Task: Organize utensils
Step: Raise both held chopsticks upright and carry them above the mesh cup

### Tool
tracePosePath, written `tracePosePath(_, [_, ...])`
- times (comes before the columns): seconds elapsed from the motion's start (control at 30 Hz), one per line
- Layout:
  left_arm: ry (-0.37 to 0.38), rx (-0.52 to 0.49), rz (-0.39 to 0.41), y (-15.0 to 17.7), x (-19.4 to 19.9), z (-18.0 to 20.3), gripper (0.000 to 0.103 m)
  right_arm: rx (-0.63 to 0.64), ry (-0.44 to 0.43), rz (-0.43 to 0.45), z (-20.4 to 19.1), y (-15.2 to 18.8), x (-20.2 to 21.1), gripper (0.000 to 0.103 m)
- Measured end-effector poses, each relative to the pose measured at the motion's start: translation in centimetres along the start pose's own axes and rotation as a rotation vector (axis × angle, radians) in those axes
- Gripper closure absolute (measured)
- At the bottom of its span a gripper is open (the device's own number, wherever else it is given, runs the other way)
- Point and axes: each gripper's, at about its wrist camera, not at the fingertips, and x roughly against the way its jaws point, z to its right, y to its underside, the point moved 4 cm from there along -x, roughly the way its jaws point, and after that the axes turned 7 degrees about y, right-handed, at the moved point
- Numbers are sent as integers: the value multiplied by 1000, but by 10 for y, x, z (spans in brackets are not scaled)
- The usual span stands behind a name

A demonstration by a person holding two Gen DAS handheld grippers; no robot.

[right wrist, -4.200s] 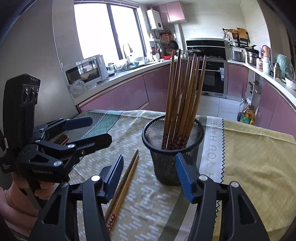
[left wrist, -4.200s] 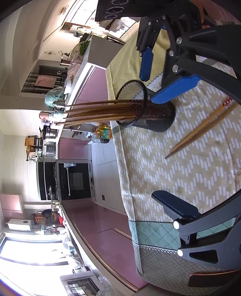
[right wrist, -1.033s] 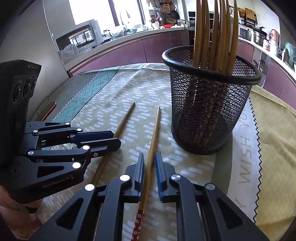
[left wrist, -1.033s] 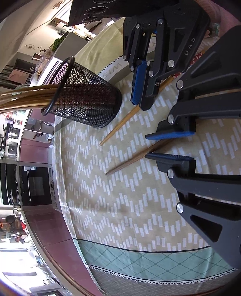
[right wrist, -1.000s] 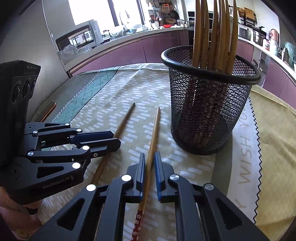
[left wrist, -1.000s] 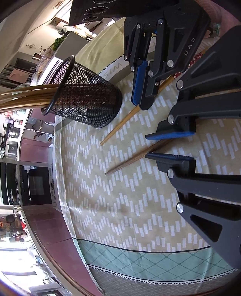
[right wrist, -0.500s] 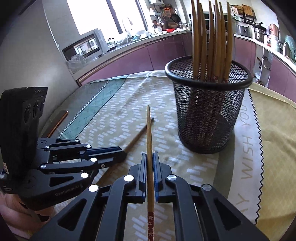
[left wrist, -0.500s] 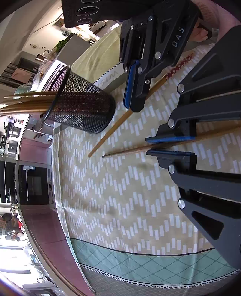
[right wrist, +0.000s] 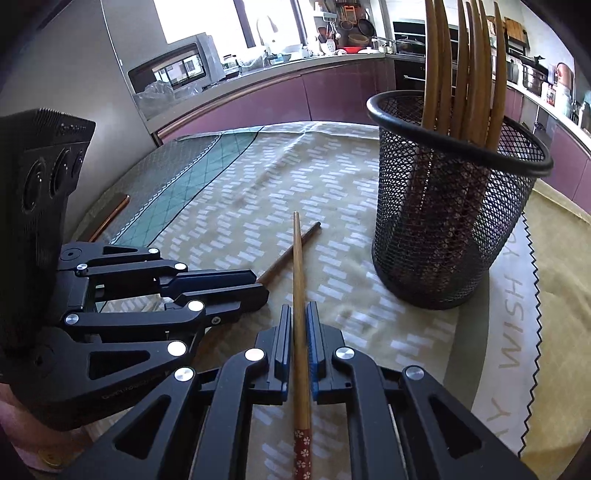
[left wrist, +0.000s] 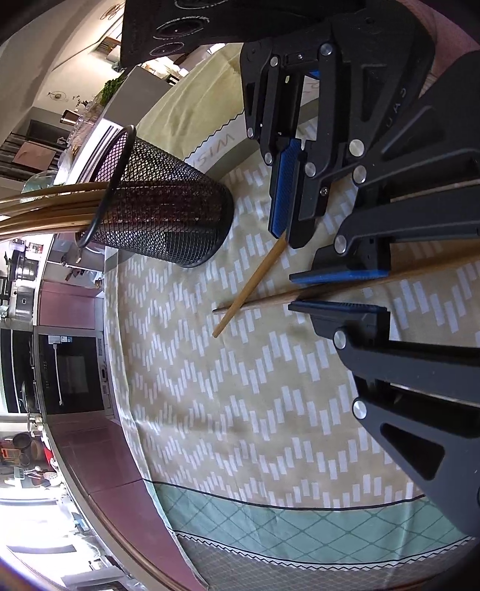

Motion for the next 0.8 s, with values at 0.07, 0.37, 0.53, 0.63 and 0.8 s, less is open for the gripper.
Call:
tracePosePath(0.07, [0,9,3,0,0,0,94,-9,-3,1,1,0,0,97])
tracePosePath(0.37, [12,30,22,1,7,-2,95,-37,-19,43,8,2,15,97])
tracePosePath(0.53, [24,30,38,-1,15,-2,95,-41,-32,79,9,0,28,97])
tracePosePath(0.63, [34,26,50,-2,21,0,95,-41,-38,96,9,-1,34,97])
tracePosePath(0.8, [50,22,74,-3,33,3,95,-35,-42,132,8,-1,45,97])
